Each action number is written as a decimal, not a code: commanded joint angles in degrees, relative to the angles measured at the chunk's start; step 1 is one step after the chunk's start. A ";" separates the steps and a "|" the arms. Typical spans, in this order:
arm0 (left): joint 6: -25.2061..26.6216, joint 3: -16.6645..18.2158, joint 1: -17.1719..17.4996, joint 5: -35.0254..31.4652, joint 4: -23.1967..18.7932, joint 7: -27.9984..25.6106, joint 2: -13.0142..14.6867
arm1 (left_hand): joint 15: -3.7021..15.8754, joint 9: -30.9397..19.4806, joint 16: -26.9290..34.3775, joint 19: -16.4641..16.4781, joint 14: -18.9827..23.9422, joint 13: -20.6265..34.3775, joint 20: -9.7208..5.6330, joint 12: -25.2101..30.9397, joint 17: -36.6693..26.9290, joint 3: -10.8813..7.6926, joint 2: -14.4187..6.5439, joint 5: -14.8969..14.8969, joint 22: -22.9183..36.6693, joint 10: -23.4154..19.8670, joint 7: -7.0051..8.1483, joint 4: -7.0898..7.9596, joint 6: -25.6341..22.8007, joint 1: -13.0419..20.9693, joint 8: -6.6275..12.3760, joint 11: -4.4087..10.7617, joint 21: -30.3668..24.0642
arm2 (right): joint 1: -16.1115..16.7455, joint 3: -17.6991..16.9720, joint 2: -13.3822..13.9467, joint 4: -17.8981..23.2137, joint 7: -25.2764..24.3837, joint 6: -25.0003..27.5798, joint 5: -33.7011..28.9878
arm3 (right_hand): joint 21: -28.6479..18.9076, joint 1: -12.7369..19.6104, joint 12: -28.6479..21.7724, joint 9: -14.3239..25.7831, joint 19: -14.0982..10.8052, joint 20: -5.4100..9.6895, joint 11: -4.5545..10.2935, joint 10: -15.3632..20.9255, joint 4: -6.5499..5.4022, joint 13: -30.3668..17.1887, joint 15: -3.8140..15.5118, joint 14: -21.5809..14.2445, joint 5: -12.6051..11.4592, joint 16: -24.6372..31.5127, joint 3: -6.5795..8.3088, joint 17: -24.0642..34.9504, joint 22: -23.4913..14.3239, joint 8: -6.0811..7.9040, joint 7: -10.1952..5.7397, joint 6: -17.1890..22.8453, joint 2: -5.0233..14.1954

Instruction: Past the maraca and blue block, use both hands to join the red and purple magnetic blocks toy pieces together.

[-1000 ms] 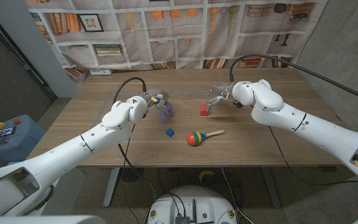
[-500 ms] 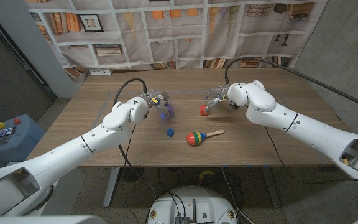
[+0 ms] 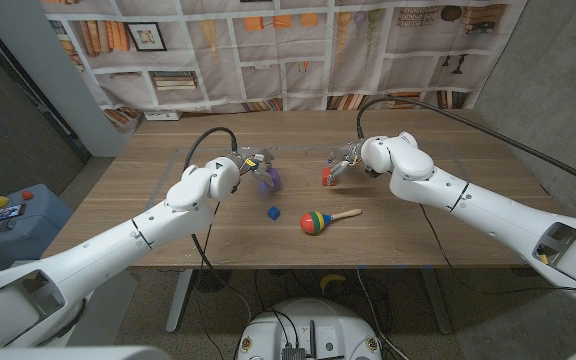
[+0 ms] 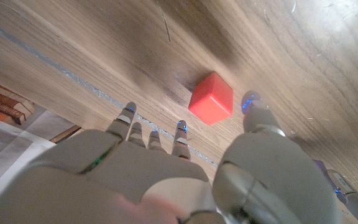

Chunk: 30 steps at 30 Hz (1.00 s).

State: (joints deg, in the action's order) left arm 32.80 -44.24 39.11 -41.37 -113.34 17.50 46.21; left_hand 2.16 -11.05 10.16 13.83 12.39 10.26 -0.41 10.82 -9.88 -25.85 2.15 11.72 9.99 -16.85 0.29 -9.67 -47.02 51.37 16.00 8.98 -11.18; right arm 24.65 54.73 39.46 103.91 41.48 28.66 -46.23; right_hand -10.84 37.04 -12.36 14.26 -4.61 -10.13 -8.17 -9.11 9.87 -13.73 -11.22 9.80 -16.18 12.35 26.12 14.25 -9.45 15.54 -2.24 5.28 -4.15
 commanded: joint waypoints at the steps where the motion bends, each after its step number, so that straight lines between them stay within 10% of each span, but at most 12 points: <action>1: 0.22 -0.15 -0.04 0.52 0.20 -0.35 0.06 | 2.91 -0.37 0.26 -0.29 -0.36 0.13 -0.19 0.16 -0.09 0.24 -1.20 0.48 0.22 0.26 3.95 0.13 -7.00 0.75 -0.07 0.08 0.02 | 0.26 0.70 -1.42 -2.06 -2.34 0.82 -0.86 | -0.73 1.32 -0.66 0.51 -1.35 0.28 0.14 1.18 0.01 -0.37 0.72 -0.97 -0.27 0.88 0.58 0.27 -0.24 1.18 -0.55 1.88 -0.25; 30: 0.26 -0.87 -0.79 1.22 1.23 -0.84 -0.60 | 3.01 -0.49 0.35 -0.38 -0.22 0.13 -0.08 0.28 -0.07 0.57 -1.58 0.60 0.21 0.13 3.96 0.07 -7.48 0.91 -0.43 0.21 -0.05 | 3.45 0.60 -2.37 -2.92 -11.74 2.41 -2.88 | -0.97 9.04 -2.44 2.49 -7.80 3.33 2.34 7.91 0.30 -0.84 3.79 -6.92 4.58 2.99 1.37 0.43 -0.21 10.04 -0.58 16.21 -0.73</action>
State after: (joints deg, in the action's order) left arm 33.09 -44.91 38.57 -40.54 -112.56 16.92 45.83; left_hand 2.15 -11.32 10.20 13.83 12.39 10.26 -0.42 10.82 -9.88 -25.38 1.55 11.92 9.99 -16.86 0.28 -9.69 -47.02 51.99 15.33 8.99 -11.18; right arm 26.81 55.60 37.46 101.27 33.46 30.77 -48.81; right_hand -11.72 45.41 -14.42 16.38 -11.66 -6.76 -5.83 -2.02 10.19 -14.26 -7.46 3.55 -12.00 14.87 27.22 14.53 -9.45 24.63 -2.67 20.03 -5.12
